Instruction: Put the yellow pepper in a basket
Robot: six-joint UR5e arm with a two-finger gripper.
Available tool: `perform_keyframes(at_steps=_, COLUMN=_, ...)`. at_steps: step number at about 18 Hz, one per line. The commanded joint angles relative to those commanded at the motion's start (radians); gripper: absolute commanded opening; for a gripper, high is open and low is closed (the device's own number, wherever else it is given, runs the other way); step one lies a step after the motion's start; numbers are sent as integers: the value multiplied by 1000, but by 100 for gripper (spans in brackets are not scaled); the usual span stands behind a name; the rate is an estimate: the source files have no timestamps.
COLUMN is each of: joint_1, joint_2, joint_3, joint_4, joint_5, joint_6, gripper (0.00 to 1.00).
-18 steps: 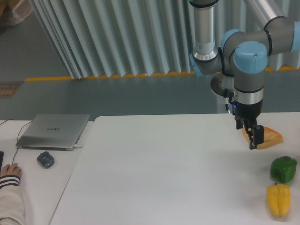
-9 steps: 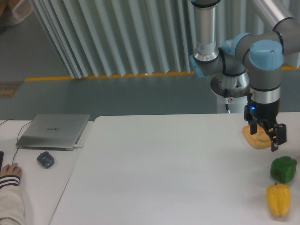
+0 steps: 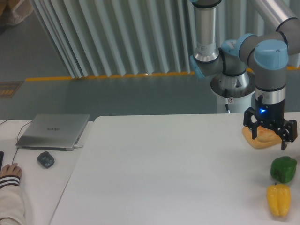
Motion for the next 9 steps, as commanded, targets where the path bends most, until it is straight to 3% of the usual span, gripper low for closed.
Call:
perform_keyframes(at_steps=3, joint_1=-37, joint_2=-61, joint_3=38, joint_4=15, joint_5=78, joint_6=-193, gripper=100)
perform_keyframes(at_steps=9, joint_1=-48, joint_2=-141, joint_3=87, joint_4=26, joint_5=86, joint_6=-199, gripper=100)
